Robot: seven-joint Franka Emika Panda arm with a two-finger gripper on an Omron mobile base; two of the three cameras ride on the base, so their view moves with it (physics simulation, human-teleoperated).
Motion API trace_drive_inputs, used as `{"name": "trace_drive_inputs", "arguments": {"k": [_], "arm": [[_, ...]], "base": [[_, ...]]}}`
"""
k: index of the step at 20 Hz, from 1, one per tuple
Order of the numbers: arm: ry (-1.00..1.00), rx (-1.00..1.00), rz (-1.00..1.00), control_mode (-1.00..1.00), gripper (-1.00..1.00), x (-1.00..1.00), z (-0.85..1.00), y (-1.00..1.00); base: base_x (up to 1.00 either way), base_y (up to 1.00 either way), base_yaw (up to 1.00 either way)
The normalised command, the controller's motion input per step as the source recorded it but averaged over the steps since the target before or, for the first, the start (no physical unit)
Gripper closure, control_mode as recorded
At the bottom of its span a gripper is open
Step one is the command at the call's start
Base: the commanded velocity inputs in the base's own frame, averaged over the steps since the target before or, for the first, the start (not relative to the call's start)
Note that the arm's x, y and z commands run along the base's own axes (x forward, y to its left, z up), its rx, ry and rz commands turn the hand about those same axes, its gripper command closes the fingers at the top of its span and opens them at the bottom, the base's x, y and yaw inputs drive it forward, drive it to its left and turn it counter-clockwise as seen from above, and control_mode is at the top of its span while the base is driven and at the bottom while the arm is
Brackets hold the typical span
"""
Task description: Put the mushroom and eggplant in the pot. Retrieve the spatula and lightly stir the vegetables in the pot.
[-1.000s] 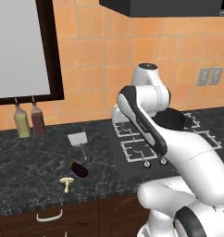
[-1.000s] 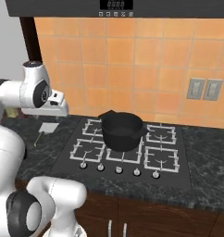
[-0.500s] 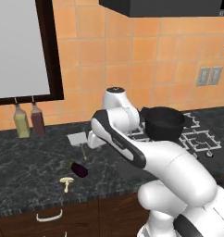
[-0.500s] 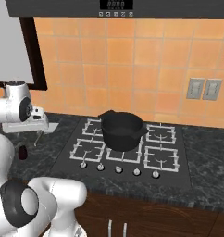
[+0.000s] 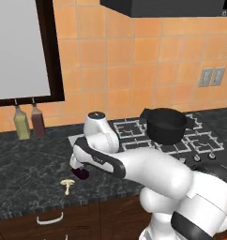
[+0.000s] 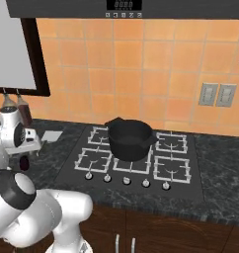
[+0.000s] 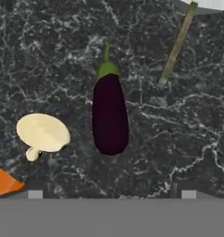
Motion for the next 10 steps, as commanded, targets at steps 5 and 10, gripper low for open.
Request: {"name": "trace_drive_inputs", "arguments": {"k": [5, 10], "arm": [[0.00, 0.00, 0.03, -1.00, -1.00, 0.48, -0.47, 0.35], [0.12, 0.00, 0.04, -1.00, -1.00, 0.22, -0.32, 0.19]], "base": [[0.00, 0.00, 0.00], [0.00, 0.00, 0.00]]}}
